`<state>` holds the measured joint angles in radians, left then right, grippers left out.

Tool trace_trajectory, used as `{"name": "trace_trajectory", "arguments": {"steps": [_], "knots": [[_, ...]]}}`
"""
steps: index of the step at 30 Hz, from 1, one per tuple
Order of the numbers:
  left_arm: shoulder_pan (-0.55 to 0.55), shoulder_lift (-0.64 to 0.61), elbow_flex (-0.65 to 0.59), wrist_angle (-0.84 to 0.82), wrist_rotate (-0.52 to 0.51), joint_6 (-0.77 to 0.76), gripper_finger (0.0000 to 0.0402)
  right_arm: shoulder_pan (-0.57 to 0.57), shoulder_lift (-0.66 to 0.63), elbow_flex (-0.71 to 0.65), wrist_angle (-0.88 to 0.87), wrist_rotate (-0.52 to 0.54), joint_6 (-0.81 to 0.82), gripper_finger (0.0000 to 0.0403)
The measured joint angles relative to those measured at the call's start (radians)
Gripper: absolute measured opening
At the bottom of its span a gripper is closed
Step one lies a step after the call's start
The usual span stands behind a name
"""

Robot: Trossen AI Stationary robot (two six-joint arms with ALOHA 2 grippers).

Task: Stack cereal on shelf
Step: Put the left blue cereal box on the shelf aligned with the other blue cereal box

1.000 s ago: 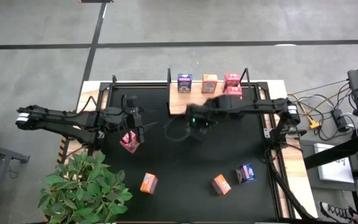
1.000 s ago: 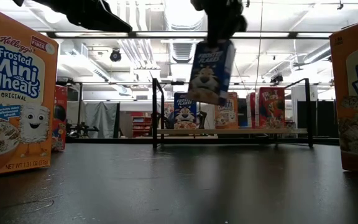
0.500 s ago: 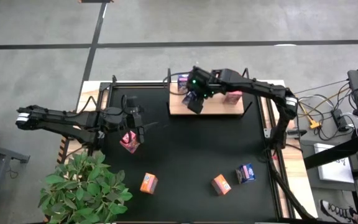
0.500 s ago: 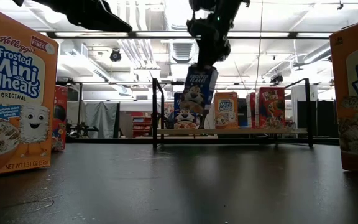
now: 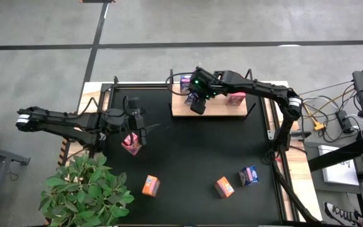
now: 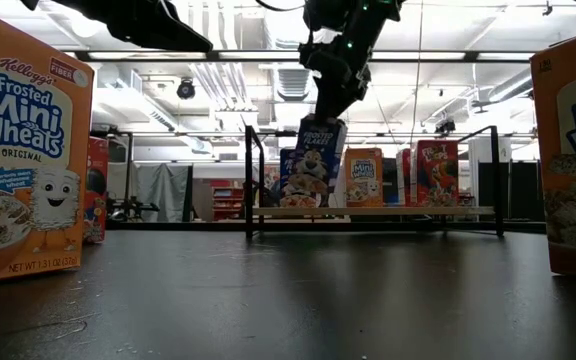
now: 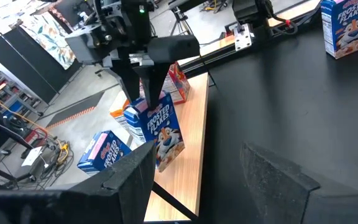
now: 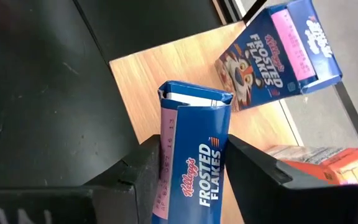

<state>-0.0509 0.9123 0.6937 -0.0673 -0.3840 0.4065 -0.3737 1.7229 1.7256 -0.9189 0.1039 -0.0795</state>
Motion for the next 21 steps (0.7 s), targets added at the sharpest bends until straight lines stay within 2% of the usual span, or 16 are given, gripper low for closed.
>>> {"name": "trace_trajectory", "arguments": {"steps": [7, 16, 21], "knots": [[0.0, 0.0, 0.0, 0.0, 0.0, -0.003, 0.0219, 0.0, 0.0, -0.055, 0.063, 0.01, -0.003, 0.0199], [0.0, 0.0, 0.0, 0.0, 0.0, -0.004, 0.0219, 0.0, -0.003, -0.02, 0.086, 0.031, -0.002, 0.0203], [0.0, 0.0, 0.0, -0.001, 0.0, -0.004, 0.0219, 0.013, -0.02, 0.033, 0.031, 0.03, 0.021, 0.0202]]}}
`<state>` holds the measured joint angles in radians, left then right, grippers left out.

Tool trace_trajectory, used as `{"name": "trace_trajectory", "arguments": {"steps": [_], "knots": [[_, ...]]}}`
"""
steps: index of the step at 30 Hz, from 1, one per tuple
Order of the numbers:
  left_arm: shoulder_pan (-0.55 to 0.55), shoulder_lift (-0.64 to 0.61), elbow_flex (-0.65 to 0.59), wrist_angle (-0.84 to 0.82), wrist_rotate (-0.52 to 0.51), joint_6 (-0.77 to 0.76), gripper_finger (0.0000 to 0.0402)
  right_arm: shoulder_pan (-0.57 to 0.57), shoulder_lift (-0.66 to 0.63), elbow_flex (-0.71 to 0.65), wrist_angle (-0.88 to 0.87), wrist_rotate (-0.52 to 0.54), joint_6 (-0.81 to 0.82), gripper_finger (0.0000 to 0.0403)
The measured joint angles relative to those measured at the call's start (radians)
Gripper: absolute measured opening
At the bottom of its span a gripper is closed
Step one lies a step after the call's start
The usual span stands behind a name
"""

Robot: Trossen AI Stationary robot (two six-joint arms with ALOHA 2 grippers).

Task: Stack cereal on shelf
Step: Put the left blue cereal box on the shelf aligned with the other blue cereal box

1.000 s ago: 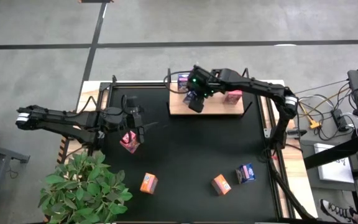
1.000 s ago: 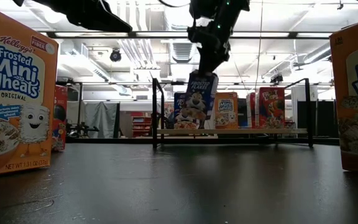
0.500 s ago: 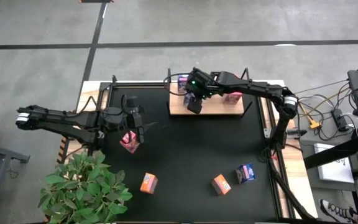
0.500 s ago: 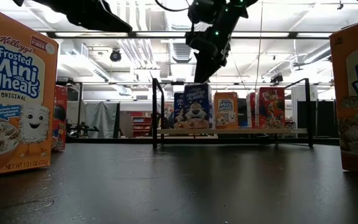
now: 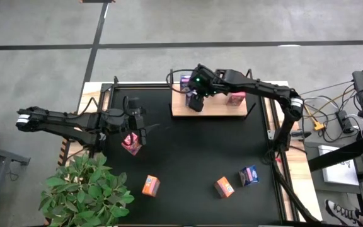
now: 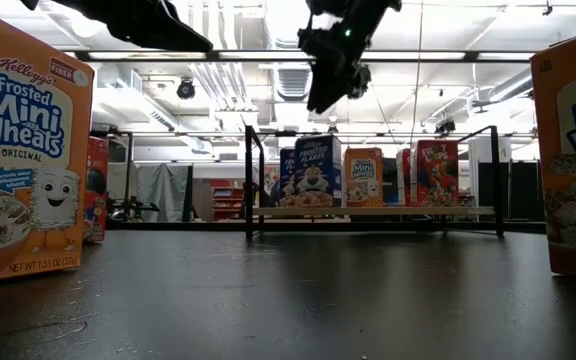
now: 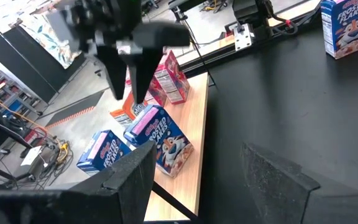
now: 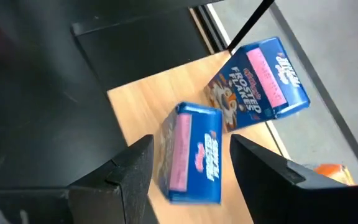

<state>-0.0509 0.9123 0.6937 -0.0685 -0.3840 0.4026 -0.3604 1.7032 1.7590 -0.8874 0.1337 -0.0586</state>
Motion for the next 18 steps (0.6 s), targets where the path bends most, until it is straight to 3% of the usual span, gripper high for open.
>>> {"name": "trace_trajectory", "arguments": {"steps": [4, 9, 18], "knots": [[0.0, 0.0, 0.0, -0.001, 0.0, 0.0, 0.0219, 0.015, -0.029, 0.005, -0.067, -0.003, 0.015, 0.0185], [0.0, 0.0, 0.0, -0.002, 0.0, -0.001, 0.0219, 0.022, -0.033, -0.015, -0.182, -0.003, 0.042, 0.0134], [0.0, 0.0, 0.0, -0.002, 0.0, -0.003, 0.0219, 0.006, -0.033, -0.197, -0.071, 0.001, 0.044, 0.0026]]}}
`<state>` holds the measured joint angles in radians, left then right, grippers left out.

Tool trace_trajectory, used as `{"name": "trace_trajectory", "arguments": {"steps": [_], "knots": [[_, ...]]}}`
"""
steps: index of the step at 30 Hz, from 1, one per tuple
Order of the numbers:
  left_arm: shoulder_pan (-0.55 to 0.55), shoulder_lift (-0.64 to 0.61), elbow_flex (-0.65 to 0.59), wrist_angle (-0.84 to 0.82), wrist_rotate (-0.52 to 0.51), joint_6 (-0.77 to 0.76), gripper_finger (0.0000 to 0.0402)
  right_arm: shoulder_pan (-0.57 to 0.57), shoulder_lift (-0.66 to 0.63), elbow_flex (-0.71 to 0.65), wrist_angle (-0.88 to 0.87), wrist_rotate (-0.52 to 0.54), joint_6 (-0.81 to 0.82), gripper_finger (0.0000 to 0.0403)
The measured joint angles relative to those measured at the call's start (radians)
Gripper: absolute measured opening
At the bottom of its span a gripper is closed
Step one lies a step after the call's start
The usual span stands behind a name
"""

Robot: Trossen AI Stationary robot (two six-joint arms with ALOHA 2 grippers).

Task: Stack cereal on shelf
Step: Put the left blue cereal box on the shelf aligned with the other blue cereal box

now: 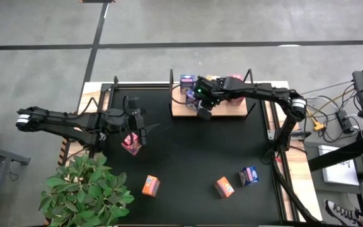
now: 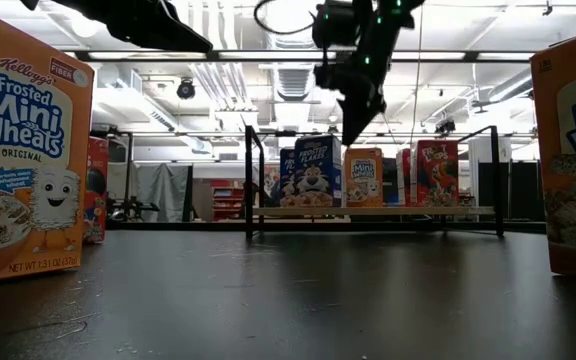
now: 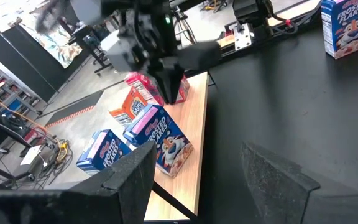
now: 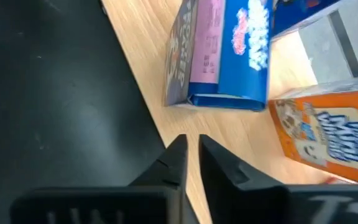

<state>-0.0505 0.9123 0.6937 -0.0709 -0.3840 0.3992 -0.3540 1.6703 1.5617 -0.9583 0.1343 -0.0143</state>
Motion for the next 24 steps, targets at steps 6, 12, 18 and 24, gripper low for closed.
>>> {"name": "trace_trajectory", "arguments": {"steps": [6, 12, 18, 24], "knots": [[0.0, 0.0, 0.0, 0.0, 0.0, 0.0, 0.0219, -0.017, 0.0, -0.074, 0.169, 0.085, -0.056, 0.0009], [0.0, 0.0, 0.0, 0.002, 0.0, 0.0, 0.0219, -0.05, 0.0, -0.083, 0.259, 0.139, -0.117, 0.0009], [0.0, 0.0, 0.0, 0.003, 0.0, 0.0, 0.0219, -0.052, 0.0, -0.083, 0.267, 0.127, -0.11, 0.0009], [0.0, 0.0, 0.0, 0.003, 0.0, 0.0, 0.0219, -0.048, 0.0, -0.086, 0.309, 0.099, -0.105, 0.0009]]}}
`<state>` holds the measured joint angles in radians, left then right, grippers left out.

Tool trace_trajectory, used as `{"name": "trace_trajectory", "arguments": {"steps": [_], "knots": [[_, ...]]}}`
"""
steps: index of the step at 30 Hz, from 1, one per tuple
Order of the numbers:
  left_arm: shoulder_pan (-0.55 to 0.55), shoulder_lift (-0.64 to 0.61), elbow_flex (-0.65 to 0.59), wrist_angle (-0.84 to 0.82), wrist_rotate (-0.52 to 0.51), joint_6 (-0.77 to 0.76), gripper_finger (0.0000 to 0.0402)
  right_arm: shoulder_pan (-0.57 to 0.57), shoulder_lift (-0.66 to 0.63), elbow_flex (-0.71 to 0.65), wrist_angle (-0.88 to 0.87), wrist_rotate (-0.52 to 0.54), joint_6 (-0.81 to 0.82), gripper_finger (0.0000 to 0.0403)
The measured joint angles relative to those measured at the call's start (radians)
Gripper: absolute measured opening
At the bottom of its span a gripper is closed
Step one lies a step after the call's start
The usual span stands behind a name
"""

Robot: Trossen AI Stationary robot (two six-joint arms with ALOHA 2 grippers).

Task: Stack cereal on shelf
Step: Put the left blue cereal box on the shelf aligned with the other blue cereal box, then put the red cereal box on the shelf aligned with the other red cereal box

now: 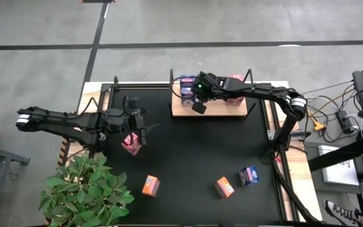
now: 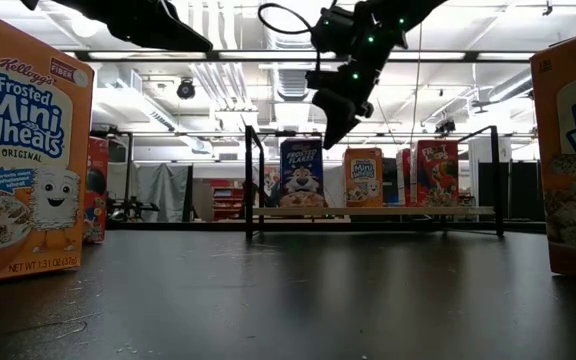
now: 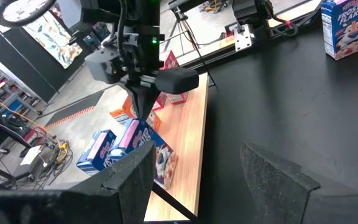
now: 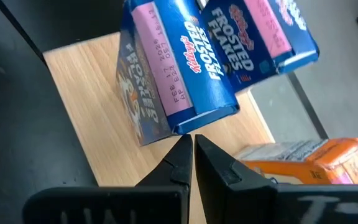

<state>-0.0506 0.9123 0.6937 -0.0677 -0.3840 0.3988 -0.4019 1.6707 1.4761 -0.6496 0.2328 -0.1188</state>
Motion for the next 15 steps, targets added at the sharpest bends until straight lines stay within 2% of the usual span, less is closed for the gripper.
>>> {"name": "trace_trajectory", "arguments": {"steps": [15], "knots": [[0.0, 0.0, 0.0, 0.0, 0.0, -0.005, 0.0219, 0.0, 0.0, -0.01, 0.054, 0.003, -0.013, 0.0009]]}}
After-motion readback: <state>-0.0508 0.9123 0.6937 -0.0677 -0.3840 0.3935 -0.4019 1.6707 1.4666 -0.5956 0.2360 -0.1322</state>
